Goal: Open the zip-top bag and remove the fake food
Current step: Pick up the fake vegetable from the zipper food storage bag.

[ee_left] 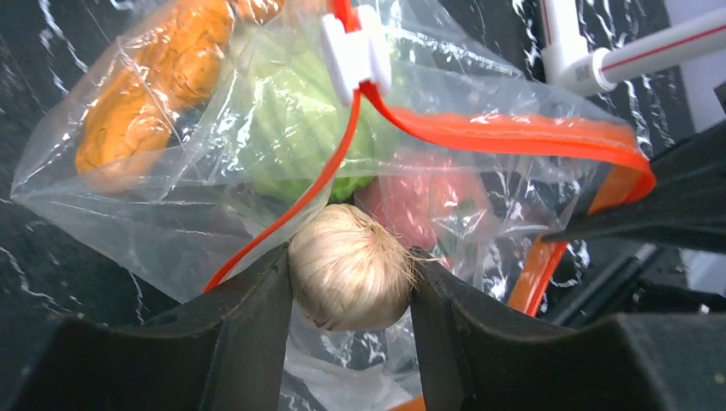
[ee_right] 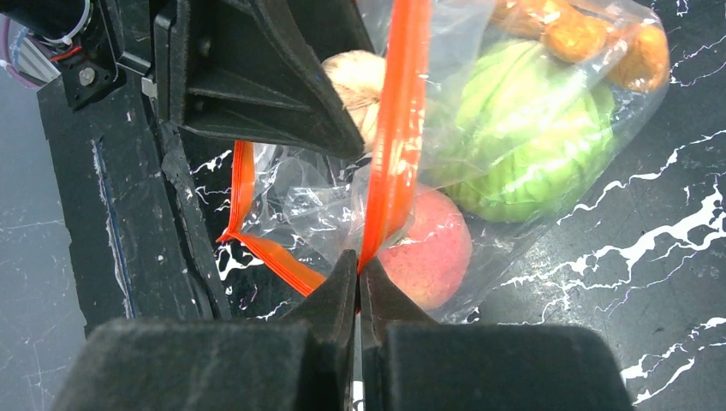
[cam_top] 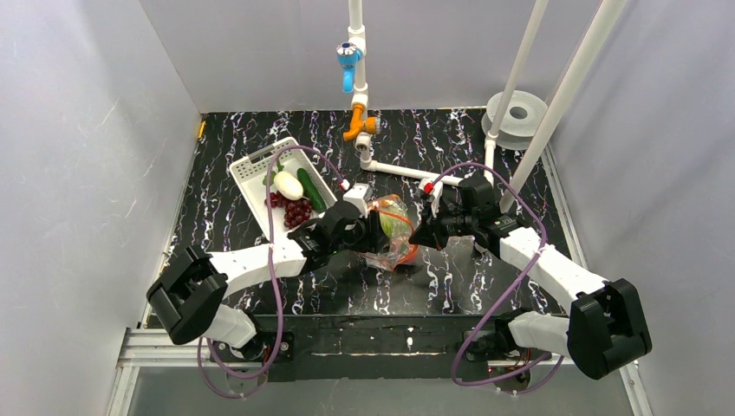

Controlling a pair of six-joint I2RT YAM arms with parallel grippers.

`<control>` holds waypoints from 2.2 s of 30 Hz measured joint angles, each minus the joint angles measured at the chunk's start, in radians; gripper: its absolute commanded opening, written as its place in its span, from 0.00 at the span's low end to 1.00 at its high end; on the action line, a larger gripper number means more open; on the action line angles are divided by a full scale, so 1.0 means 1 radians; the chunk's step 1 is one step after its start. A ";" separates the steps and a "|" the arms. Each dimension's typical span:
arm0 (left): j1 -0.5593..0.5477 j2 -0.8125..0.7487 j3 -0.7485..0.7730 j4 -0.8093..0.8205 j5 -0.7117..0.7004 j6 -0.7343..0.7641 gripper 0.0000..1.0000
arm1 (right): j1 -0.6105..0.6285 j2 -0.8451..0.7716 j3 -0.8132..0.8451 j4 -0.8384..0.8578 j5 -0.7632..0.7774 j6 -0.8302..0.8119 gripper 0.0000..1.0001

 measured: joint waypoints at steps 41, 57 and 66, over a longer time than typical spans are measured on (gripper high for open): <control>0.236 0.115 -0.186 0.461 0.462 -0.542 0.11 | 0.005 0.032 0.000 -0.011 0.026 -0.012 0.01; 0.208 0.150 -0.116 0.225 0.419 -0.427 0.48 | 0.011 0.040 0.000 -0.017 0.026 -0.016 0.01; 0.134 0.072 -0.035 -0.023 0.303 -0.269 0.78 | 0.011 0.040 0.000 -0.017 0.026 -0.016 0.01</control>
